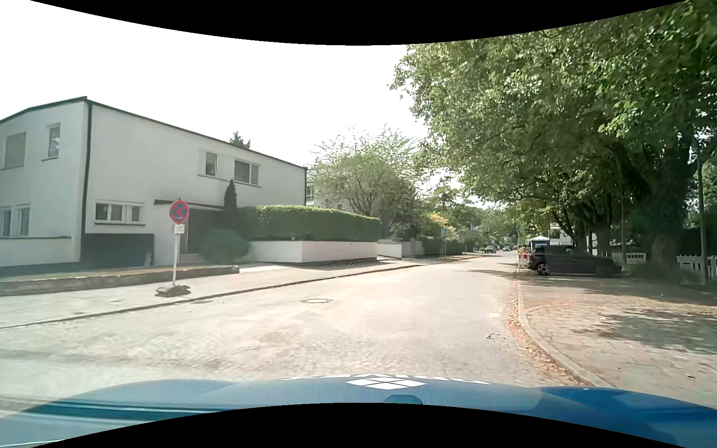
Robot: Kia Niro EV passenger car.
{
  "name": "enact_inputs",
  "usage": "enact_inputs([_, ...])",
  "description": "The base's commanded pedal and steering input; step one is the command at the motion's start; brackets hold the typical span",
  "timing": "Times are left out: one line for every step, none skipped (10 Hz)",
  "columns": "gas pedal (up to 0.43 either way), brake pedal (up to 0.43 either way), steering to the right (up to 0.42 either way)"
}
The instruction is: Follow the waypoints while adhering to traffic rules and regulations
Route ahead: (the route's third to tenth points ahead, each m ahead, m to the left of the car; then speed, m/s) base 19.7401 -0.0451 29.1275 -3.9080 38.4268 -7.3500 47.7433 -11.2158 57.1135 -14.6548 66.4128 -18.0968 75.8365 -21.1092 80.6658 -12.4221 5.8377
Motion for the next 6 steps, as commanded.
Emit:
enact_inputs([0.189, 0.000, 0.084])
enact_inputs([0.189, 0.000, 0.094])
enact_inputs([0.189, 0.000, 0.103])
enact_inputs([0.189, 0.000, 0.113])
enact_inputs([0.189, 0.000, 0.117])
enact_inputs([0.189, 0.000, 0.117])
